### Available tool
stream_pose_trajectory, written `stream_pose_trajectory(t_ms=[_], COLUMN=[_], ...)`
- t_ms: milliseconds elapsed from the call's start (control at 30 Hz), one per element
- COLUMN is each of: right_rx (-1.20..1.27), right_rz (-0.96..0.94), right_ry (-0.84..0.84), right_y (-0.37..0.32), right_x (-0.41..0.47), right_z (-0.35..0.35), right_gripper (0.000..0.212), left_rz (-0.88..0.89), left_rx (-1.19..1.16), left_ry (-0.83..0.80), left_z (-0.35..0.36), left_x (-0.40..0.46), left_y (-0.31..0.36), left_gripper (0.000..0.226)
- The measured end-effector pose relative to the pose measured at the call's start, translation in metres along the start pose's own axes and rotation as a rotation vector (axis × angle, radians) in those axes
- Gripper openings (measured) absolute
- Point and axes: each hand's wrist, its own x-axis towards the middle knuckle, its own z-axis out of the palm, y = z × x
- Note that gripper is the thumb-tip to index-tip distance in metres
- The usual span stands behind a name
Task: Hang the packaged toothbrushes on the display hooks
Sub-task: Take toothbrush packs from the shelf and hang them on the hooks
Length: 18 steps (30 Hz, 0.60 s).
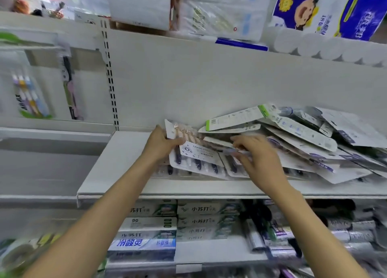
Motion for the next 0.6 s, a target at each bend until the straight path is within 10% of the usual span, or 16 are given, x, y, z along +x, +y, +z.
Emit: stream_pose_trajectory(t_ms=[200,600], right_rx=[0.31,0.843], right_rz=[0.194,0.384], right_ry=[0.112,0.294], right_y=[-0.013,-0.076], right_x=[0.016,0.06], right_z=[0.013,0.022], right_gripper=[0.006,0.008], left_rz=[-0.078,0.104], left_rx=[-0.164,-0.337], left_ry=[-0.091,0.24], left_z=[-0.031,-0.125], left_x=[-0.017,-0.078], left_y=[0.021,0.017], left_gripper=[0.021,0.032])
